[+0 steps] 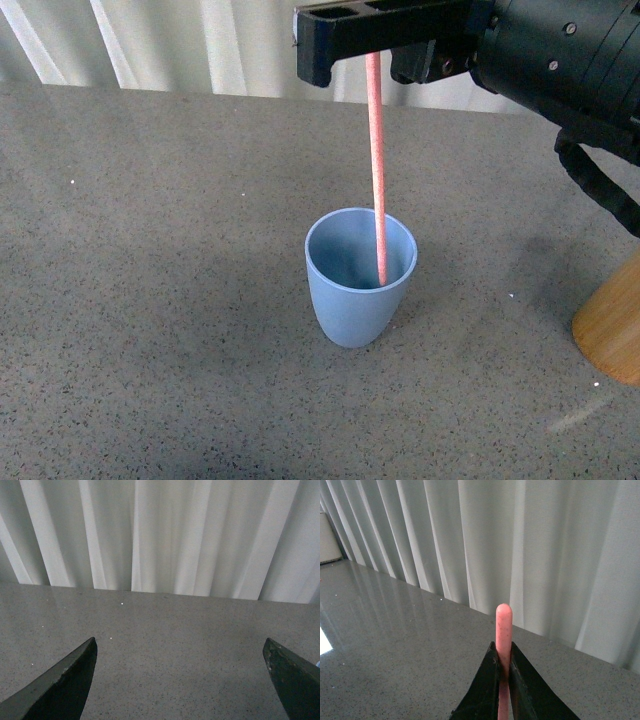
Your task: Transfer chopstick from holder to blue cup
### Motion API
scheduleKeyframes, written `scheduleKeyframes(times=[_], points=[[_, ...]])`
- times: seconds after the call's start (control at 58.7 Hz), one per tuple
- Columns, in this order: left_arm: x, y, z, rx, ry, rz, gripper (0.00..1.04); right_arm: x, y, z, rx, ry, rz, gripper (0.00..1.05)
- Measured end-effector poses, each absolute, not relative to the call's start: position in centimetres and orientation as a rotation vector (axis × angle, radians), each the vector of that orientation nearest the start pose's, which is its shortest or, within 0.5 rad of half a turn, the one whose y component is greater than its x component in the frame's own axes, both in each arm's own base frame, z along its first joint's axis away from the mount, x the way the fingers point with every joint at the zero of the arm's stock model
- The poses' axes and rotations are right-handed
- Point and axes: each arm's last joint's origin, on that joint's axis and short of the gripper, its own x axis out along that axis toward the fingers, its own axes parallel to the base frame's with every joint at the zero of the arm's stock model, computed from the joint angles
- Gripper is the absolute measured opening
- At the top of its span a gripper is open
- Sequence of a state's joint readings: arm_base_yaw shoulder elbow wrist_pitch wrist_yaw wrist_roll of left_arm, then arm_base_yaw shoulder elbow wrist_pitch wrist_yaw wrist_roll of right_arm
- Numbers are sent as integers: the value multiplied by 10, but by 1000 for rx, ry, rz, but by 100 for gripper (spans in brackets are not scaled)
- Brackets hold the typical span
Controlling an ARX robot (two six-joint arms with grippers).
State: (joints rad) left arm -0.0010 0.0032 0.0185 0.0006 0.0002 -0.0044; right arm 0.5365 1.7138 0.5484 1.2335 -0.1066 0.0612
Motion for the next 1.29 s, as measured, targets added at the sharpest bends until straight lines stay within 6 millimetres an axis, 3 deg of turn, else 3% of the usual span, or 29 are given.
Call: scheduleKeyframes(times=[0.596,0.851,1.073,1.124,1.294], points=[[97,0,170,-4,-16,-1,98,244,147,141,48,28,611,2],[97,0,170,-4,-16,-1,98,243,145,142,49,47,605,48],[97,0,170,-4,-16,-1,98,237,136,175,78,-3,564,92],[97,0,170,-4,-16,-1,98,236,130,184,95,-10,535,97],[97,0,170,-4,-16,-1,98,228,102,214,153,-29,405,95]])
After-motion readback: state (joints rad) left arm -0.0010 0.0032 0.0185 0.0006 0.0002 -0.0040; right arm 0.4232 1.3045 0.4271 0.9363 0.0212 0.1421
